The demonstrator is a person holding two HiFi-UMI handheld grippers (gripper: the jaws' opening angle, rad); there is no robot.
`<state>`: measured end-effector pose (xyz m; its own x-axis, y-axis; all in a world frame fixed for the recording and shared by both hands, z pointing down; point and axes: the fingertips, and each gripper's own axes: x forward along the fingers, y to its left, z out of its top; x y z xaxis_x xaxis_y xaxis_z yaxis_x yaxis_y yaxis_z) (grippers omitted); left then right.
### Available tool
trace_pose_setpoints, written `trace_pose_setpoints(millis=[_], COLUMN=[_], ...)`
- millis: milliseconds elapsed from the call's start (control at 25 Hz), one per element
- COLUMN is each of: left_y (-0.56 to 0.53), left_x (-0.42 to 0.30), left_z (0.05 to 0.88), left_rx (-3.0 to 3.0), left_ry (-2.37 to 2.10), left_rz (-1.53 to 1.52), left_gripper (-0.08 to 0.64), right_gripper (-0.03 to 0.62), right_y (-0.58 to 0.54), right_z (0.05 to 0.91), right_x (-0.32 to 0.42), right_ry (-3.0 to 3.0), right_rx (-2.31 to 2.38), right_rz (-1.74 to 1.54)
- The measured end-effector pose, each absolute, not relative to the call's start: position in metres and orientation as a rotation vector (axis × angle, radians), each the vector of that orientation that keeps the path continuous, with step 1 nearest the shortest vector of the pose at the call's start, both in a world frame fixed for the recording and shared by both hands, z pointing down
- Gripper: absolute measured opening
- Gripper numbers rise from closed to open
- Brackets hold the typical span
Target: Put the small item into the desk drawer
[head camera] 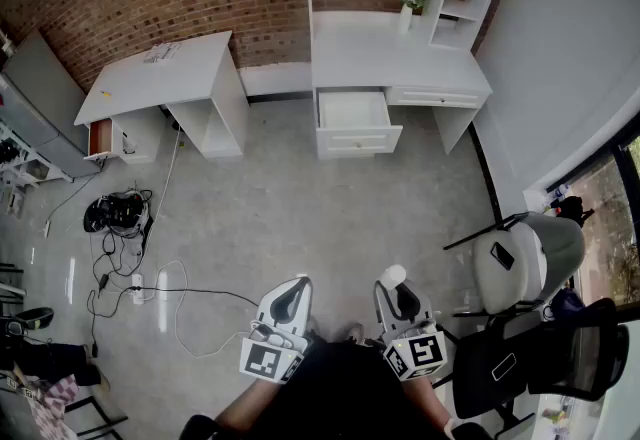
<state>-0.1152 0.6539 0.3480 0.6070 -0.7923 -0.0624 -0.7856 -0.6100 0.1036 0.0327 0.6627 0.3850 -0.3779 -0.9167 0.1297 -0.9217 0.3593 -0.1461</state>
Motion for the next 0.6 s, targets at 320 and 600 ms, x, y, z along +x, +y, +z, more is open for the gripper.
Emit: trace_pose_setpoints(millis=[320, 600], left_y=[0.654, 0.648], left_x=[-0.119, -0.127], left_z=[0.349, 0.349], left_rx=[2.754, 2.75], left_ry=[-1.348, -1.325], left_rz=[-0.149, -0.155], left_gripper=[0.023, 0.023], right_gripper=[0.14, 0.14], right_y=[0.663, 0.659], right_z=[0.384, 0.382], right_x=[0.029, 0.02], right_ry=[-2.571, -2.569], right_rx=[1.741, 1.749], right_rz=[0.306, 0.333])
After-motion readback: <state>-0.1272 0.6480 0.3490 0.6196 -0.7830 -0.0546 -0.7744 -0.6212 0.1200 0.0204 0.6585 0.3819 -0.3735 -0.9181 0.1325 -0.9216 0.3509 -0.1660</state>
